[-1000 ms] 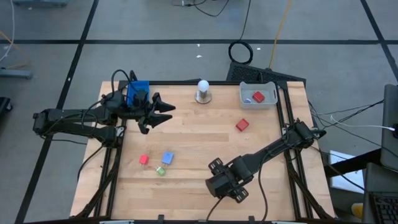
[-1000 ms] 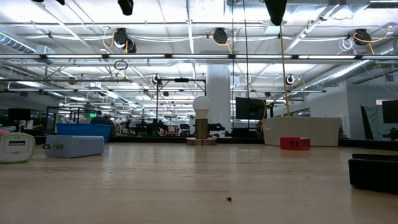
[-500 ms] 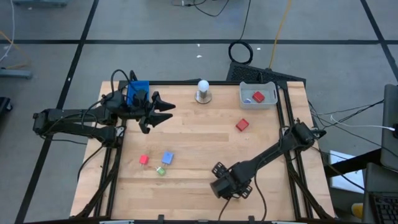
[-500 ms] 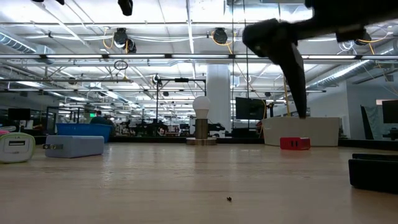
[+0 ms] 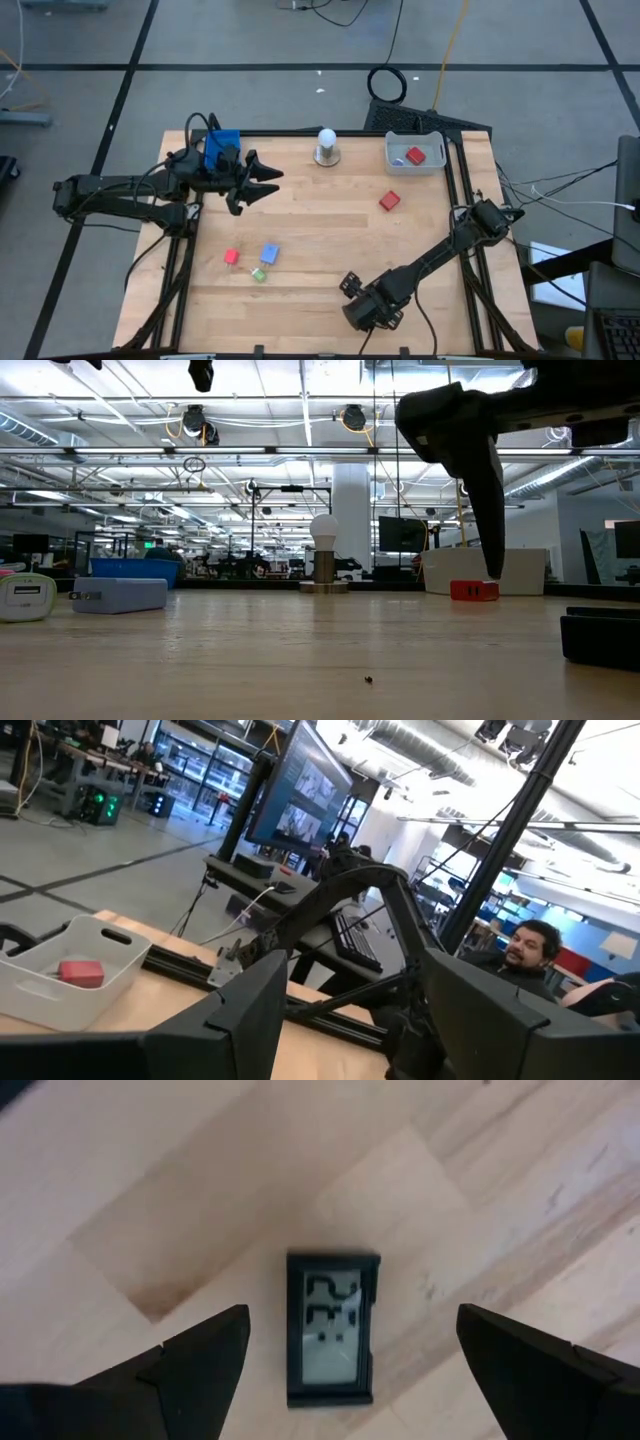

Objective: Pick & Place Office items
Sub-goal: Put the black digital clock into the blue bin

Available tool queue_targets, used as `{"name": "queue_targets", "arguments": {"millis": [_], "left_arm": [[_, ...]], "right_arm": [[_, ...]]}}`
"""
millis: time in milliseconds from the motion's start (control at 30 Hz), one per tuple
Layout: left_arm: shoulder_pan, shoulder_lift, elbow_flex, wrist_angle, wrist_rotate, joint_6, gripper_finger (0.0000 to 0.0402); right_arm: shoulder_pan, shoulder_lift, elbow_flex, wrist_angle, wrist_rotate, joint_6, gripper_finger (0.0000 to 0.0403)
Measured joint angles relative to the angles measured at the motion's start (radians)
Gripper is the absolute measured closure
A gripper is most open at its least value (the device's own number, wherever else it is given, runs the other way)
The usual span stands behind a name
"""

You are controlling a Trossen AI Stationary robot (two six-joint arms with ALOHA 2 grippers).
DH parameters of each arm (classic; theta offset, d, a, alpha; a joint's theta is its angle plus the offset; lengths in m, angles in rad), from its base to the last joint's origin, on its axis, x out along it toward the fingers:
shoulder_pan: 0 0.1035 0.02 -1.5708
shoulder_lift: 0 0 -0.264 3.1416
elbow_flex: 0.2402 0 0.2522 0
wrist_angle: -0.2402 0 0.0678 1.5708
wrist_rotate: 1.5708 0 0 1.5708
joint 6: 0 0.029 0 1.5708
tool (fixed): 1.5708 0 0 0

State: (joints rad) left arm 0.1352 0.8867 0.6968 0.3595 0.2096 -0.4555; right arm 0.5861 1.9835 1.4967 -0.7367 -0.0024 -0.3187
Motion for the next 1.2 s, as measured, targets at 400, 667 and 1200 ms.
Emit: {"name": "queue_targets", "arguments": {"millis": [400, 667, 1200], "left_arm": [[0.0, 0.0, 0.0, 0.0, 0.0, 0.006, 0.0172], [0.0, 0.0, 0.0, 0.0, 0.001, 0.011, 0.0172], [0.0, 0.0, 0.0, -0.006, 0.002, 0.012, 0.0172]], "right_arm": [[-0.001, 0.0, -0.028, 0.072, -0.002, -0.035, 0.0053], [-0.002, -0.001, -0.103, 0.109, -0.001, -0.045, 0.0053], [-0.007, -0.006, -0.193, 0.243, -0.092, -0.07, 0.0053]]}}
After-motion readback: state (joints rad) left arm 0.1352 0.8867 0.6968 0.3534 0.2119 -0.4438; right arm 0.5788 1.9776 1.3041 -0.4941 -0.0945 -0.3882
